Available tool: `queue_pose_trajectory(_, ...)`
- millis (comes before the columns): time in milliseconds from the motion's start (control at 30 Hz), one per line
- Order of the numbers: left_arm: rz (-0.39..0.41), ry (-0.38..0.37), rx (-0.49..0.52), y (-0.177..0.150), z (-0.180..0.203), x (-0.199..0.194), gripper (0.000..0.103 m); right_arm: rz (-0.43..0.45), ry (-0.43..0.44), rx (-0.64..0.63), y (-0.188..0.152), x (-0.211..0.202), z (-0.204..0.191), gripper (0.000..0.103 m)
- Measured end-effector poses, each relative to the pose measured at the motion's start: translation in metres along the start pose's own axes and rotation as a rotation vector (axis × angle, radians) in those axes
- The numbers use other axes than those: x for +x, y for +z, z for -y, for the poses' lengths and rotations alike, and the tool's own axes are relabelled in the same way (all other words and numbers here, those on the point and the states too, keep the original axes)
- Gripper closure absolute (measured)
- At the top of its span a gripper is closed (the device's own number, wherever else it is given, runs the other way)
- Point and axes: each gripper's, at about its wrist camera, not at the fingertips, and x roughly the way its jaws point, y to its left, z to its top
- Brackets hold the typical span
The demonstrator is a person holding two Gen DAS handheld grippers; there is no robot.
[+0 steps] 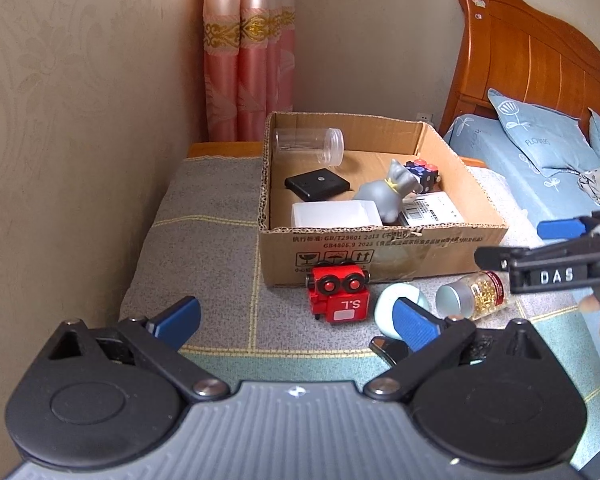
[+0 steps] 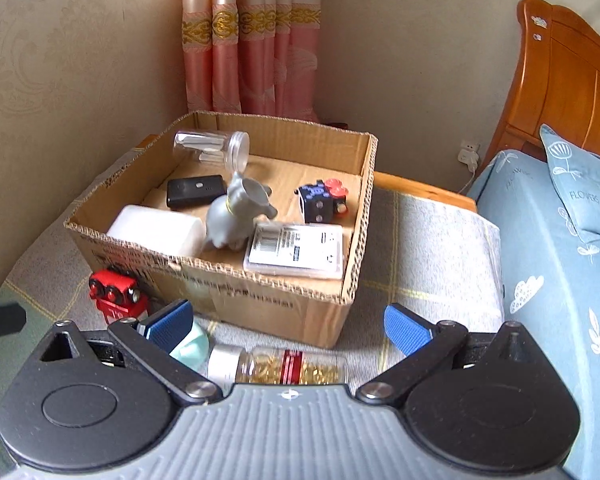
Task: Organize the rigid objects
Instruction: 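Move both tools back to the black teardrop object and gold capsule bottle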
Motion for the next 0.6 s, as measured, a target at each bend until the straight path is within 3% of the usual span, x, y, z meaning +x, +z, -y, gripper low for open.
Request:
queue_pose_trajectory(300,-0.024,-0.02,0.09,-0.007,0.005,0.012,0.002,-0.032,-0.045,0.054,-0.054,0.016,-0.007,0.0)
queue_pose_trajectory(467,-0.051,-0.06,0.136,-0.017,0.012,0.019,0.002,0.002,-0.072,0.046,-0.058,0.031,-0.01,0.0)
queue_pose_trajectory(600,-0.095,-0.107,0.202,-0.027,0.024,0.028,0.002,-0.027,-0.052,0.06,-0.058,0.042,-0.006,0.0)
